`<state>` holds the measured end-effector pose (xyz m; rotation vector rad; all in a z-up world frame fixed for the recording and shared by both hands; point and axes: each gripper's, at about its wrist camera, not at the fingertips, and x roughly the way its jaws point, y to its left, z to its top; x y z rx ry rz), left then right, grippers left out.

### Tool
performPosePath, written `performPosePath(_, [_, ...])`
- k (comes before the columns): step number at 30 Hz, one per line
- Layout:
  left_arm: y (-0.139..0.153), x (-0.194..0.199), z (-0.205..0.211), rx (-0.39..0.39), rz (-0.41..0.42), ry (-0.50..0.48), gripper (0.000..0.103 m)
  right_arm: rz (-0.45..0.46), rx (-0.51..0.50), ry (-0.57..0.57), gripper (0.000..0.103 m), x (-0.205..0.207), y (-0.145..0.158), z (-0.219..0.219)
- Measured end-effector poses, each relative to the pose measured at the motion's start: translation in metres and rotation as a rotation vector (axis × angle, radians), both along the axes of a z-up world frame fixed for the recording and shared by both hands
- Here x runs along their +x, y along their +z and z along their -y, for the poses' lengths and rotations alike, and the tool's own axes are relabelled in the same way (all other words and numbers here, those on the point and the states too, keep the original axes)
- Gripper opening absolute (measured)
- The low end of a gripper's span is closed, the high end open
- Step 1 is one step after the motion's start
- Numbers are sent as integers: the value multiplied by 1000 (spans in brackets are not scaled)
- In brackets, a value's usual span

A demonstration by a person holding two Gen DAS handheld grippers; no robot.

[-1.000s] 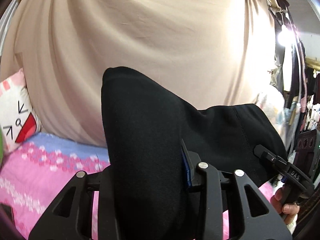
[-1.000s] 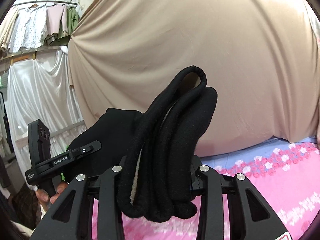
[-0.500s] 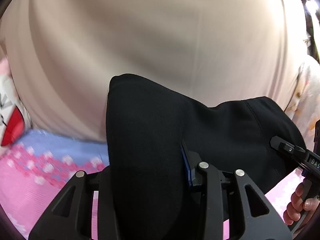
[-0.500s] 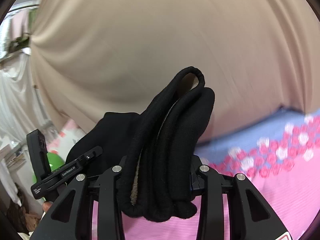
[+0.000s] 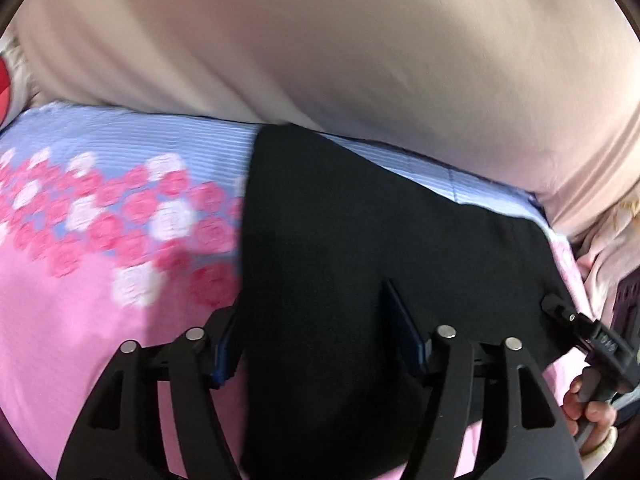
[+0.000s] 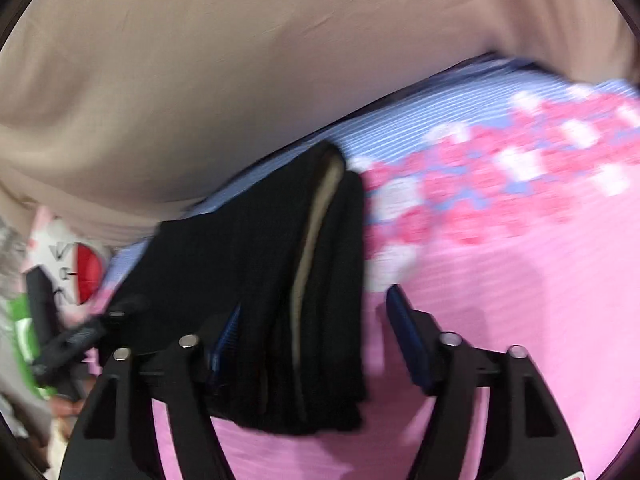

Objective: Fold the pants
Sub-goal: 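Lower the folded pants onto the bedspread and open both grippers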

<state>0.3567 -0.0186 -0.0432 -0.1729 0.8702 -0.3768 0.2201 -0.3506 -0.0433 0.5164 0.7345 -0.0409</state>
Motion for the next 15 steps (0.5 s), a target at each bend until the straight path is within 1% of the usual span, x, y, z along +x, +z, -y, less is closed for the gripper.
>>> performPosePath(1, [15, -12, -11, 19, 37, 25, 62, 17, -24, -40, 60, -11, 11, 3])
performPosePath(2, [26, -22, -17, 49, 77, 50, 63, 50, -67, -77, 52, -22, 24, 3])
performPosePath(3, [36, -27, -21, 81, 120, 76, 68, 95, -146, -78, 33, -31, 43, -4])
performPosePath(4, [47, -34, -24, 108, 156, 103, 70, 110, -205, -50, 21, -32, 59, -14])
performPosePath(5, [64, -41, -24, 126, 186, 136, 72, 113, -225, -30, 16, -29, 66, -21])
performPosePath(6, [71, -40, -21, 133, 193, 149, 72, 107, -239, -1, 10, -19, 74, -30])
performPosePath(7, [76, -37, -15, 141, 189, 149, 72, 97, -243, 39, 7, -7, 79, -41])
performPosePath(8, [78, -33, -4, 151, 178, 131, 73, 91, -249, 60, 7, 2, 80, -48])
performPosePath(9, [76, -27, 7, 168, 162, 114, 73, 70, -278, 95, 6, 21, 76, -60])
performPosePath(10, [71, -21, 21, 187, 148, 103, 73, 47, -294, 107, 6, 33, 70, -66])
performPosePath(11, [59, -15, 38, 212, 129, 89, 73, 15, -305, 109, 6, 46, 61, -69])
performPosePath(12, [48, -11, 52, 237, 113, 73, 73, -30, -312, 97, 6, 61, 45, -65])
performPosePath(13, [32, -1, 63, 280, 91, 73, 73, -71, -322, 65, 2, 73, 30, -57])
performPosePath(14, [15, 8, 71, 330, 70, 78, 73, -109, -329, 34, 1, 82, 13, -46])
performPosePath(15, [6, 12, 70, 364, 54, 84, 79, -112, -303, 27, 0, 85, 5, -37])
